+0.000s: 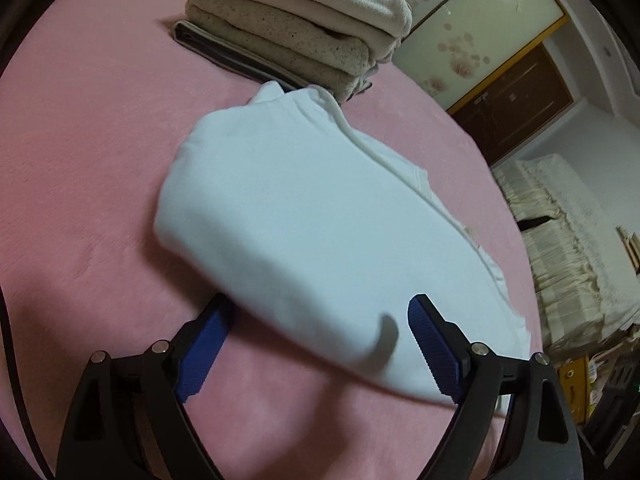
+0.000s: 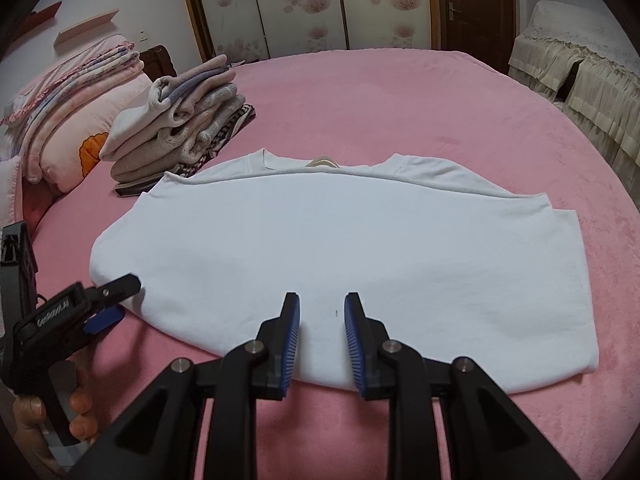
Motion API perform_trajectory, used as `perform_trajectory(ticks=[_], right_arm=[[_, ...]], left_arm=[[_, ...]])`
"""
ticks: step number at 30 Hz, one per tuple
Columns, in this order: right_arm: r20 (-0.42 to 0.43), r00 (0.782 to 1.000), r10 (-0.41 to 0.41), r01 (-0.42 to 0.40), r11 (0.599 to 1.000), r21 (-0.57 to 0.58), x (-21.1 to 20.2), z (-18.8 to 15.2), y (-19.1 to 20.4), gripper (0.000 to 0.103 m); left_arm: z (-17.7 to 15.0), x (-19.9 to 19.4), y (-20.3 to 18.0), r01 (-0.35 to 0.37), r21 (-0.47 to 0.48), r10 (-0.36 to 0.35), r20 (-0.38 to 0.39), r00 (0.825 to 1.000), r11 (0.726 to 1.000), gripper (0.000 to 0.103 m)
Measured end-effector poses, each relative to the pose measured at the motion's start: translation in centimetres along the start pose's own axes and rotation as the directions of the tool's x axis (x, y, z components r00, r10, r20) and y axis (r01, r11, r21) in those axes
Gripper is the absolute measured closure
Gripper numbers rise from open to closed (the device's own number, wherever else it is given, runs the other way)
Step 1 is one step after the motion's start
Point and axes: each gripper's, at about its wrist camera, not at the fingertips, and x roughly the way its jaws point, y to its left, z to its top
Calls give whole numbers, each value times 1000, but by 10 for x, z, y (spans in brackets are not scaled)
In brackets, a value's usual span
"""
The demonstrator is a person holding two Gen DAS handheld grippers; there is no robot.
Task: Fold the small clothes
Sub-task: 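Grasp the side of the folded sweatshirt with the left tool, then fold the held side over the shirt with the left tool and release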
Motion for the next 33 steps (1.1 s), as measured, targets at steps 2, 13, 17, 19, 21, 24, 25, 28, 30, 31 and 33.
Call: perform_trajectory(ticks=[2,13,17,19,21,24,25,28,30,31,33], right_arm=[[7,1000,-3,3,1000,4,3,0,-1,80],[10,1000,-20,20,999,28,20,6,-4,80],[35,998,-44,44,999,7,24,11,2,80],[44,997,-56,56,998,-6,28,15,5,80],[49,995,-82,83,996,-18,34,19,9,80],[61,993,-98,99,995,-18,42,25,11,80],[68,993,-102,103,994,-20,44,28,13,80],[87,990,-111,115,993,-35,51,33,19,83],[82,990,-113,118,992,-49,58,34,22,85],[66,991,-117,121,991,-60,64,34,23,87],[33,991,-129,131,989,-75,76,30,24,88]], left_arm=[[5,6,0,14,-10,-14,18,1000,1000,13],[31,32,-14,22,-29,-21,41,999,999,12],[37,36,-21,-47,23,46,42,998,999,33],[41,41,-23,-93,36,92,38,995,995,54],[45,44,-23,-95,31,94,30,995,995,69],[51,42,-23,-94,37,93,39,995,995,83],[50,40,-26,-108,53,105,51,993,993,87],[47,31,-39,-151,106,141,94,986,983,91],[49,25,-51,-171,135,154,128,980,976,92],[50,21,-57,-175,148,154,145,977,973,93],[52,11,-73,-174,180,140,184,973,968,94]])
